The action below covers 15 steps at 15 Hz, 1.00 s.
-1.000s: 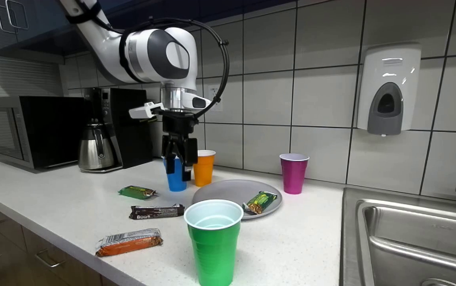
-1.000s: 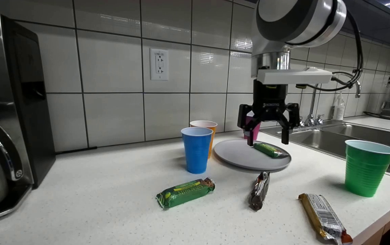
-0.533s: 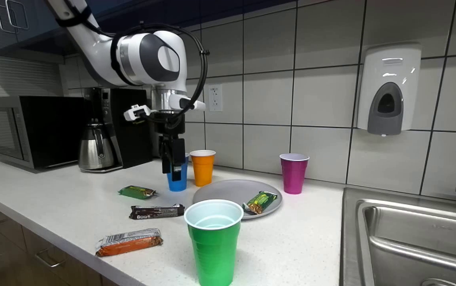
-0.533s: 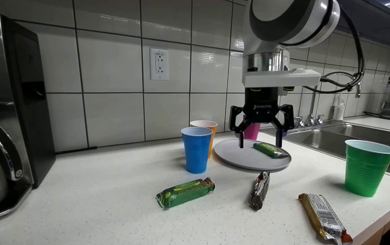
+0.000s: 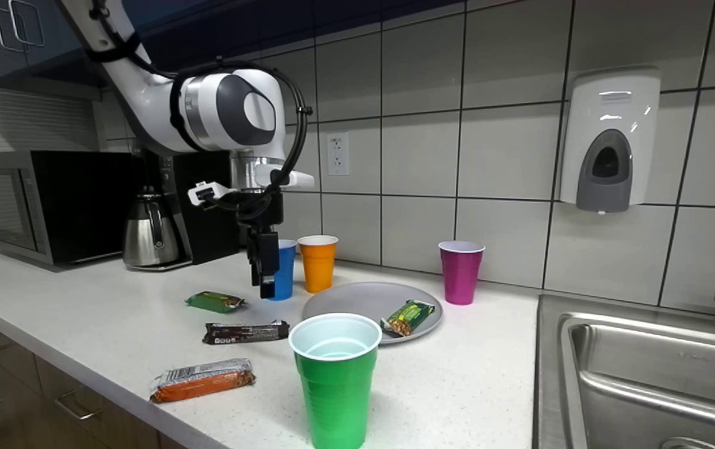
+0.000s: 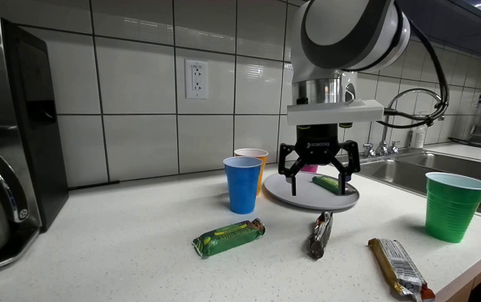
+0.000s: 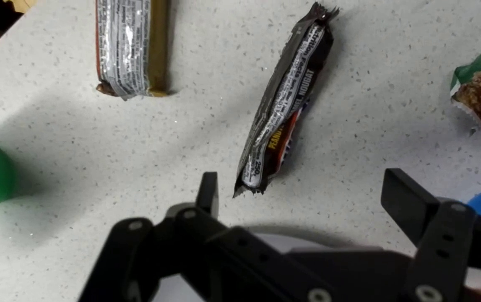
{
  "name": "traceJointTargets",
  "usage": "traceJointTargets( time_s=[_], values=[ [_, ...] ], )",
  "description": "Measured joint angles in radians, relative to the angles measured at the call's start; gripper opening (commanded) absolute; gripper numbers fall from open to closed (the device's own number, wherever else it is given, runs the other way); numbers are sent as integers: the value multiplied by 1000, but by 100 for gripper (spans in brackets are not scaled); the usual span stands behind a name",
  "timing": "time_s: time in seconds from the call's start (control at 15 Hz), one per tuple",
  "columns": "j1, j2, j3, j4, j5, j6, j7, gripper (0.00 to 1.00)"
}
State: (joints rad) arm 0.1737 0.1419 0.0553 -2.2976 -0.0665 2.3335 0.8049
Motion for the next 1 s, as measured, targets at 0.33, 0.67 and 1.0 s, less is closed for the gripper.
traceJointTargets(
  time_s=[0.33, 0.67, 1.0],
  values=[
    [0, 27, 0, -5, -2, 7, 23, 100],
    [1, 50, 0, -23, -2, 32, 47, 100],
    [14, 66, 0, -44, 0, 58, 70, 100]
  ],
)
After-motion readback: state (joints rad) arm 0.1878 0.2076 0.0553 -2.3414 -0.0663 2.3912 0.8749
